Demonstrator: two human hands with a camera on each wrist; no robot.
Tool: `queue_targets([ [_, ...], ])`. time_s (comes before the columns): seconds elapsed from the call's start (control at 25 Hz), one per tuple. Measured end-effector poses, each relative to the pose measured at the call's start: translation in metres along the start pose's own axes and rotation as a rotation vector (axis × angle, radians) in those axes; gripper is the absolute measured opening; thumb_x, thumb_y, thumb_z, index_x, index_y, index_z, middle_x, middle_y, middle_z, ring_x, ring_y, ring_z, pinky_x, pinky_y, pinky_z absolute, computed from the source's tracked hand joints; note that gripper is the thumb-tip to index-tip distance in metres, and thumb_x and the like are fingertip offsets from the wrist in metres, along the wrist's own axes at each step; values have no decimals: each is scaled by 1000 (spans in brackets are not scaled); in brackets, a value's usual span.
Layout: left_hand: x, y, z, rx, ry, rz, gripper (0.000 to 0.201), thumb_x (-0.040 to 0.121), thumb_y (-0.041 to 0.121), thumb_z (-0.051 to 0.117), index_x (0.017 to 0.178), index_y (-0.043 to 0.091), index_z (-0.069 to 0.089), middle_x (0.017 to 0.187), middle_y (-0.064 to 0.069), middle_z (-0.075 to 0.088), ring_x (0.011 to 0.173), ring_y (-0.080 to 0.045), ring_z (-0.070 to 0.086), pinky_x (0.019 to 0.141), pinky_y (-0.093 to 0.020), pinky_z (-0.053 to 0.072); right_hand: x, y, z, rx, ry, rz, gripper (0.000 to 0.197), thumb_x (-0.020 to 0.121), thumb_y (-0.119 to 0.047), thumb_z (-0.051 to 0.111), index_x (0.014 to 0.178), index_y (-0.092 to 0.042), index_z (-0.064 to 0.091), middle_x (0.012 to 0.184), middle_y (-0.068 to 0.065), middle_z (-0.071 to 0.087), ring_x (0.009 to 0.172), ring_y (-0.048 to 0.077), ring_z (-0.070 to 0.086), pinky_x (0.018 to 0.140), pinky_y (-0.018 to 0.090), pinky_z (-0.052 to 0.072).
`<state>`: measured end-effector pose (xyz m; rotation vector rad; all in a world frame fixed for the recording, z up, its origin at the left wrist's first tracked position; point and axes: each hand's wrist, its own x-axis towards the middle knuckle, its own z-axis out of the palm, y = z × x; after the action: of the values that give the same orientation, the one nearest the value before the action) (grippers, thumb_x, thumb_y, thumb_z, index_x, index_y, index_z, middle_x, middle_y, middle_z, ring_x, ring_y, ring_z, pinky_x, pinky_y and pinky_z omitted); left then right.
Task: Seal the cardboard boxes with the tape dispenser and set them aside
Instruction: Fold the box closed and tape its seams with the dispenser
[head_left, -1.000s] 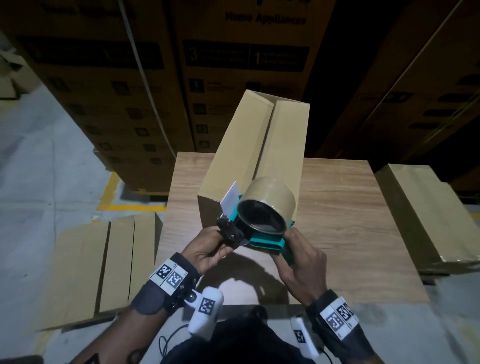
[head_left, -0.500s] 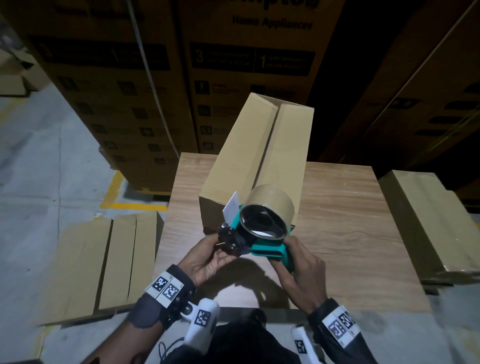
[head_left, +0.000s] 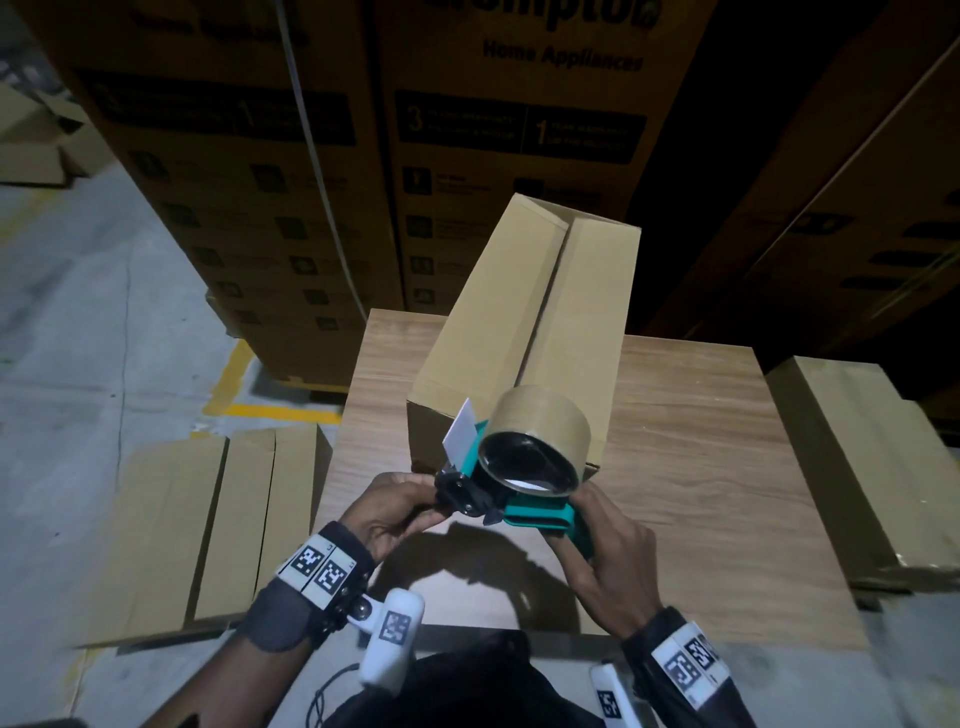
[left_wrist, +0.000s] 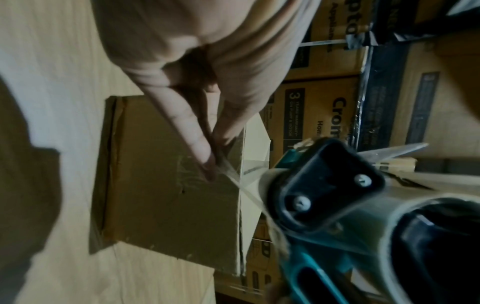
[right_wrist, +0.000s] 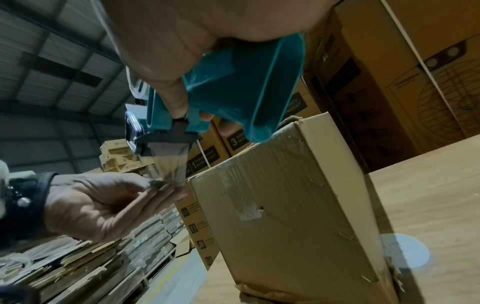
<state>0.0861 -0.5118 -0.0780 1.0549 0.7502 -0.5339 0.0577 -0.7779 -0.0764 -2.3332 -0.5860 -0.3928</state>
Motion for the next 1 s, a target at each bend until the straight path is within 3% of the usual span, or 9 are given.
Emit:
queue_targets([
  [0.08,-3,9,-2,-12,14,41,9,84,-14,66,86,-12,75,94,-32,73,70,-25,77,60,-24,62,8,0,-2,39,36,5,33,90,-35,64,120,-26,55,91,-5,67,65,12,60,49,33,50],
  [0.2,-3,22,-11,-139,-16,91,42,71,-2,75,111,-15,69,109,-34,70,82,-27,78,72,-28,63,23,4,-9,68,98,30,36,86,-35,64,118,-23,54,88,-2,68,66,12,60,51,32,50],
  [0.36,-8,33,5,-92,-97,25,51,81,31,78,114,-7,70,114,-31,71,88,-29,77,76,-35,64,34,10,-17,57,123,21,36,84,-33,64,117,-24,53,87,-1,67,66,12,57,54,30,45],
  [0.44,-9,35,20,-109,-146,4,52,84,39,74,111,-5,70,115,-30,71,93,-31,75,82,-38,62,36,11,-18,29,105,10,36,84,-33,63,117,-23,53,87,-1,67,65,15,58,52,33,47],
  [0.6,-14,41,38,-299,-240,-16,41,93,27,67,119,-4,64,116,-30,71,93,-34,76,80,-46,61,37,10,-15,-11,52,-20,33,86,-31,64,116,-23,52,86,-1,65,63,17,59,48,34,49],
  [0.72,-16,39,38,-378,-297,-52,49,91,24,65,128,-6,58,123,-31,67,107,-41,71,86,-56,56,36,8,-14,-18,44,-27,32,87,-31,63,116,-23,53,86,-1,66,63,14,58,50,32,47],
  [0.84,-14,32,35,-432,-333,-136,53,91,27,65,131,-7,59,128,-33,64,109,-43,69,86,-58,53,33,7,-13,-12,43,-22,30,87,-33,63,114,-24,53,88,-3,66,64,12,57,51,29,46],
  [0.92,-15,25,38,-452,-315,-172,52,86,21,67,128,-9,58,124,-35,65,100,-43,72,83,-54,54,33,6,-11,4,45,-12,31,86,-33,63,113,-23,53,87,-2,66,63,13,57,51,29,45],
  [1.0,-18,18,42,-460,-270,-171,43,81,13,66,115,-12,61,106,-36,70,77,-39,76,70,-45,60,32,5,-9,8,53,2,32,85,-34,62,114,-24,53,85,-2,65,63,13,54,52,28,41],
])
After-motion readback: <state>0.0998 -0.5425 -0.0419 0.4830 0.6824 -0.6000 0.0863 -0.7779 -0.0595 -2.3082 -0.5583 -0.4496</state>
